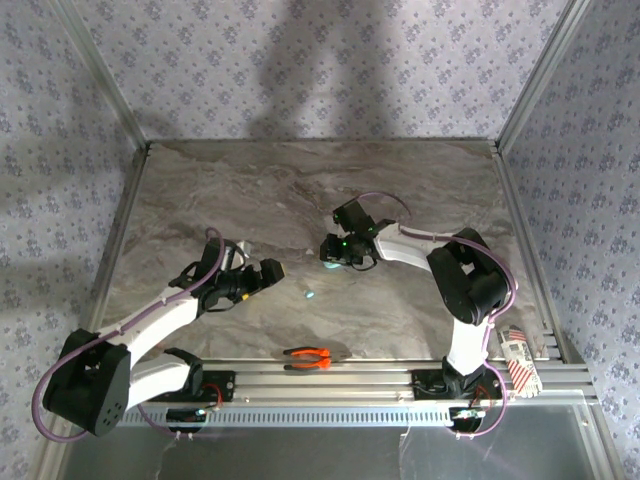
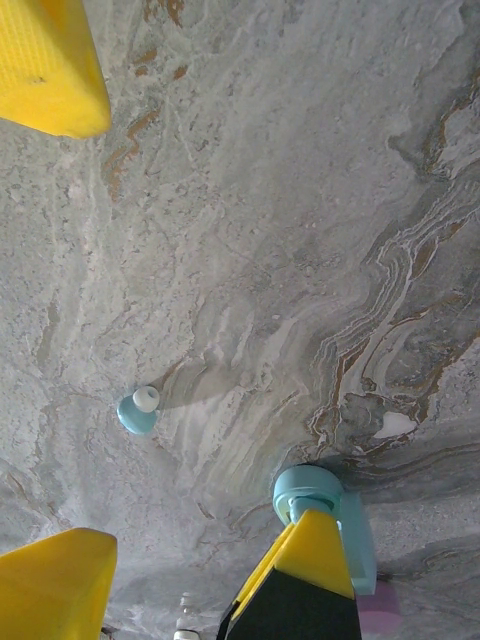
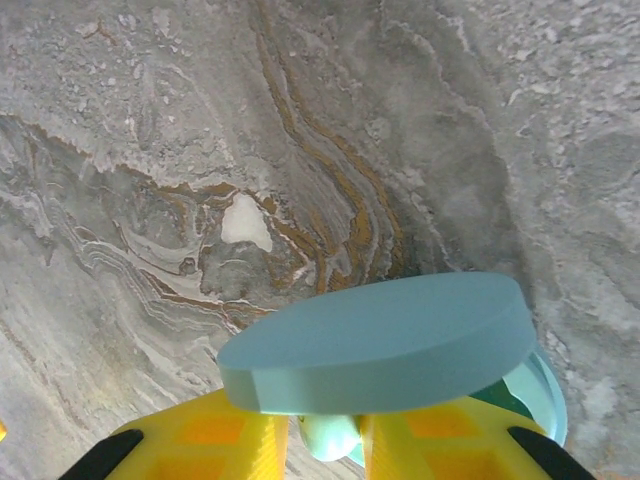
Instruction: Insert the wireless bluetooth earbuds into the charging case
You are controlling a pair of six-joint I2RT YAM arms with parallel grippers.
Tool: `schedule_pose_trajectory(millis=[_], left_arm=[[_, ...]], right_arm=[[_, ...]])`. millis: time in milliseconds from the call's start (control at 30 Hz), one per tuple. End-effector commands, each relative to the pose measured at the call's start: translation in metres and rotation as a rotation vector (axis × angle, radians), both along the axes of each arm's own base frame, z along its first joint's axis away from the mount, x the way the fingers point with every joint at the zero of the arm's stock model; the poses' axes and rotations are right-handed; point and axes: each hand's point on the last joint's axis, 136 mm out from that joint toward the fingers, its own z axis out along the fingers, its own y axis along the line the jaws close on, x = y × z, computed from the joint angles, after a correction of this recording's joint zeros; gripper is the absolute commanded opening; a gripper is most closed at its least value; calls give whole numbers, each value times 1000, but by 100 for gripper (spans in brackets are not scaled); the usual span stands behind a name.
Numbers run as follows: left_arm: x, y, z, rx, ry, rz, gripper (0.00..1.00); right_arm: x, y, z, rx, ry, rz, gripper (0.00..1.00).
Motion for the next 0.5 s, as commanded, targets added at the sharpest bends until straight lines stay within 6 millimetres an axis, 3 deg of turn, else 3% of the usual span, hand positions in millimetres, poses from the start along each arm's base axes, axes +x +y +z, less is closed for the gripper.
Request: schedule_pose_trajectory(millis=[0, 367, 467], left_arm=[[-3, 0, 4, -7, -6, -19, 100], [-2, 0, 4, -7, -5, -19, 100], [-3, 0, 4, -7, -4, -19, 100]], right_arm=[[-2, -11, 8, -75, -13, -8, 27], [-3, -23, 16, -175, -32, -27, 28], [5, -20, 31, -168, -66, -34, 29]])
